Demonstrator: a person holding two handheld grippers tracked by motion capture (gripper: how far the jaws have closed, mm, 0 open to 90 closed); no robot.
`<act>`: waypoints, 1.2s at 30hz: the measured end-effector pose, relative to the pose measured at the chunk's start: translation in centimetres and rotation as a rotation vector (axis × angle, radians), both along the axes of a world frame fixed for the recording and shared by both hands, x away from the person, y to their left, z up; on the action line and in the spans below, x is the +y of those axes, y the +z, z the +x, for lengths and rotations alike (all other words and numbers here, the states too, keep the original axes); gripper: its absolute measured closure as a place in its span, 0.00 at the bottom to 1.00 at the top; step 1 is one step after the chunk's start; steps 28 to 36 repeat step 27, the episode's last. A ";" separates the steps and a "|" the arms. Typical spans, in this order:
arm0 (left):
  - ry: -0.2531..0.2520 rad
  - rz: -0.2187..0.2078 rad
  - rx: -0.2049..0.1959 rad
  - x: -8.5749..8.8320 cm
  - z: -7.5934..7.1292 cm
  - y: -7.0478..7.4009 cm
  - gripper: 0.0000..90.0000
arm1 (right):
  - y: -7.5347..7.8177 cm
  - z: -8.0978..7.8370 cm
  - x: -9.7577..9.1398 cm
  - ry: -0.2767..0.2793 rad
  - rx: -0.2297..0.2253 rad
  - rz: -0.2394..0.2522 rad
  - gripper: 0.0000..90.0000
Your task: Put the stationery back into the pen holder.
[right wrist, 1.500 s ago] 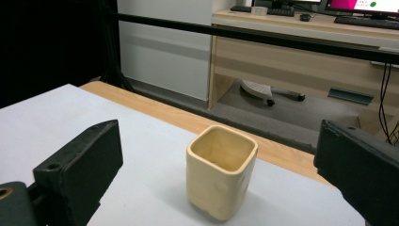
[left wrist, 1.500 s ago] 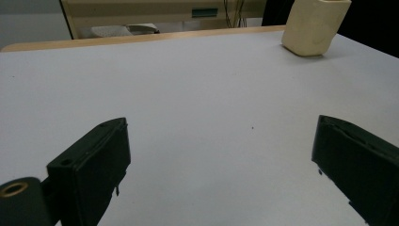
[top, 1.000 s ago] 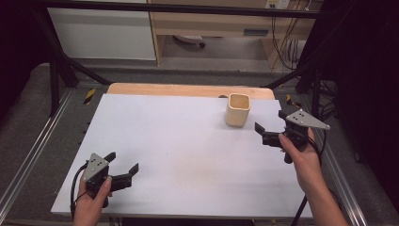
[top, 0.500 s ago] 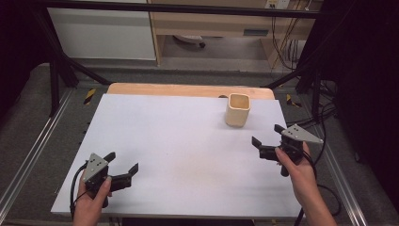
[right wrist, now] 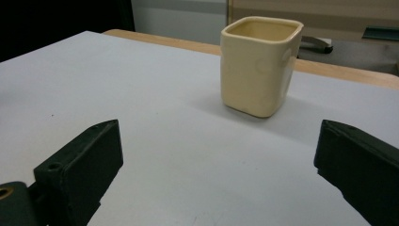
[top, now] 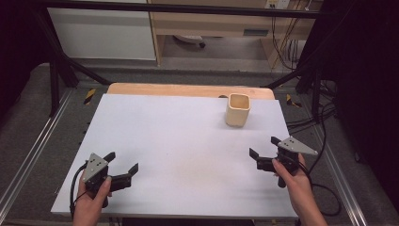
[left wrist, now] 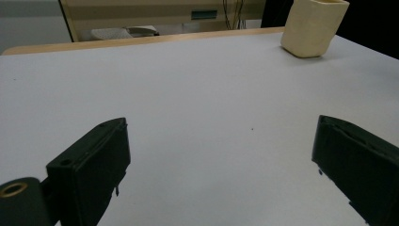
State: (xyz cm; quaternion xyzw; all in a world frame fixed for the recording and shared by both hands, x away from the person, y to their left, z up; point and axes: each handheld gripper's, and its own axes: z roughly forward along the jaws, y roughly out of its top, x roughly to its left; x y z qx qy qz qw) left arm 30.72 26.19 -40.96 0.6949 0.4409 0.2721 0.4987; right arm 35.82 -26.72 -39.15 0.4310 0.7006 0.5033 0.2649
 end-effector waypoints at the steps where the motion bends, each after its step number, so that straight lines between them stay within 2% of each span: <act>1: 0.000 0.000 -0.001 0.0 0.0 0.0 0.06 | -0.2 -0.1 0.1 0.001 0.005 0.002 0.03; 15: -0.005 0.000 0.000 0.0 0.0 0.0 0.06 | -2.6 -0.5 1.4 0.036 0.056 -0.016 0.03; 22: -0.009 0.000 0.004 -0.1 0.0 0.0 0.06 | -4.4 0.1 3.7 0.075 0.095 -0.053 0.03; 25: -0.011 0.002 0.006 -0.1 0.0 0.0 0.06 | -5.0 0.6 4.6 0.085 0.097 -0.069 0.03; 27: -0.012 0.001 0.006 -0.1 0.0 0.0 0.06 | -5.2 0.9 5.0 0.082 0.104 -0.079 0.03; 36: -0.012 0.001 0.006 -0.1 0.0 0.0 0.06 | -5.2 0.9 5.0 0.082 0.104 -0.079 0.03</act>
